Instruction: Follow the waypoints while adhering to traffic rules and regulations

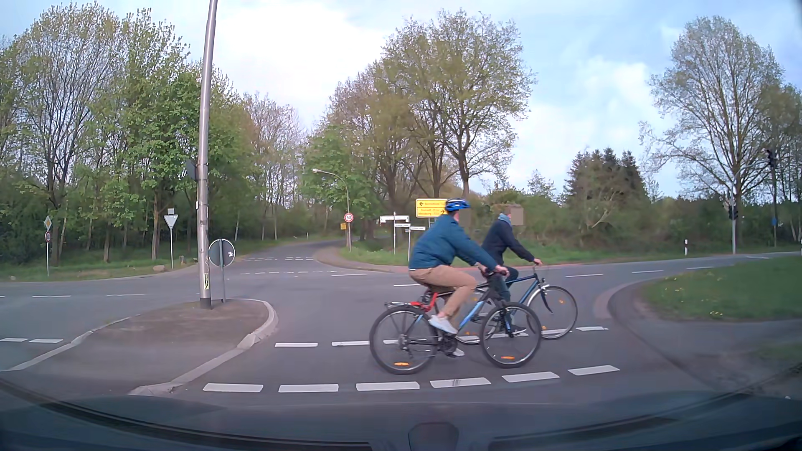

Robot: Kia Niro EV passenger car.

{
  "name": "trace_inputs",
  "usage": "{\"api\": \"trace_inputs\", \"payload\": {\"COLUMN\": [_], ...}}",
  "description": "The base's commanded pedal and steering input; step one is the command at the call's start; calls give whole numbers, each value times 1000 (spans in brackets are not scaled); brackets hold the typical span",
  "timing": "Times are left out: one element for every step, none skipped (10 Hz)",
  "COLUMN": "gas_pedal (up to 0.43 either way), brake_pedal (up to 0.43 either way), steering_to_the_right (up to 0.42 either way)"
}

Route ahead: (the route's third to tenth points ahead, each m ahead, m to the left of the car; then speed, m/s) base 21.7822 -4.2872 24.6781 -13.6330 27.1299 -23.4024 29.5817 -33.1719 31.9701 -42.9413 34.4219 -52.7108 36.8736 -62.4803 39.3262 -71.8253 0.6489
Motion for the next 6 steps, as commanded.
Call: {"api": "trace_inputs", "payload": {"gas_pedal": [0,0,0,0,0,0], "brake_pedal": [12,12,0,0,0,0], "steering_to_the_right": [8,15,29,43,50,63]}}
